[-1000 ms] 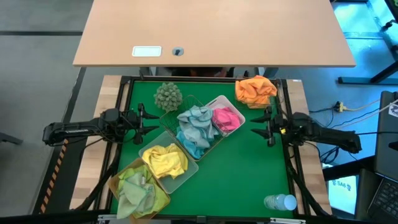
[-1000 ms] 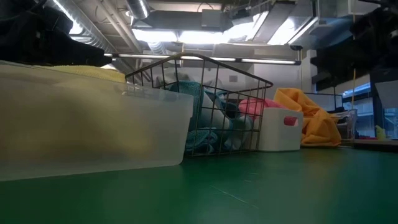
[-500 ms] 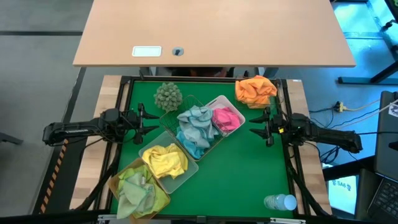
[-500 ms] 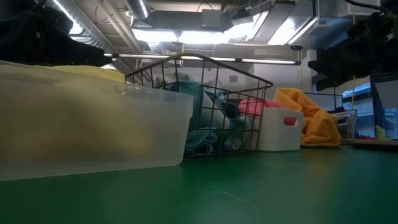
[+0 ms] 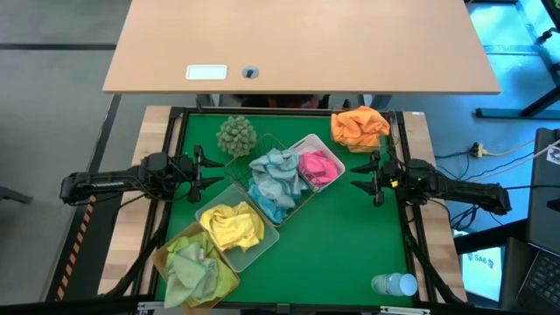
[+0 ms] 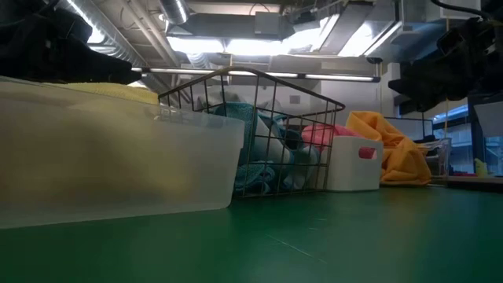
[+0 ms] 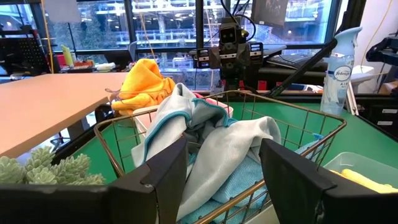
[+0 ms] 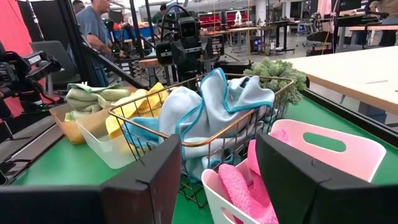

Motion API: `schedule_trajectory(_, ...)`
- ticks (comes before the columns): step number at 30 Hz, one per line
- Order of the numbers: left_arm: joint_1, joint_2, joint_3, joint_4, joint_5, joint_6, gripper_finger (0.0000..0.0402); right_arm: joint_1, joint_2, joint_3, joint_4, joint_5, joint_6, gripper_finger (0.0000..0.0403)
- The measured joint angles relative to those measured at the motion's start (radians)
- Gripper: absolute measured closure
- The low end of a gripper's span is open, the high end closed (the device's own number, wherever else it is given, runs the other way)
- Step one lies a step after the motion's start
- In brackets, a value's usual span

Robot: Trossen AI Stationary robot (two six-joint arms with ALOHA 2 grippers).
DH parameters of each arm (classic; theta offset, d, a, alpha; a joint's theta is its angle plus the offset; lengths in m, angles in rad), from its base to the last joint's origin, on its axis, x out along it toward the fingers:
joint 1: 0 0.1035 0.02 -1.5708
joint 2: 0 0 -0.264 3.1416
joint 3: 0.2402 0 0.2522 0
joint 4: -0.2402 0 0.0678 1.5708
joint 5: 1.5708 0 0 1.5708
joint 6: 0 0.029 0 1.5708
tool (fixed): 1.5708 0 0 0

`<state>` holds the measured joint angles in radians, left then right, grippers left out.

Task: Sort microfiber towel by color & place in baskets
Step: Return to Home Position

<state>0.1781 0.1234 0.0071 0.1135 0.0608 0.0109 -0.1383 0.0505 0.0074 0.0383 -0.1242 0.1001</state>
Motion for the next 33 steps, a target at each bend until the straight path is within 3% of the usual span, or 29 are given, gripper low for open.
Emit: schedule_trajectory(33, 0.000, 0.000, 0.000, 0.001, 0.000, 0.000, 0.0207, 0.000, -0.048, 0.000, -0.006, 0.042, -0.002, 0.0198)
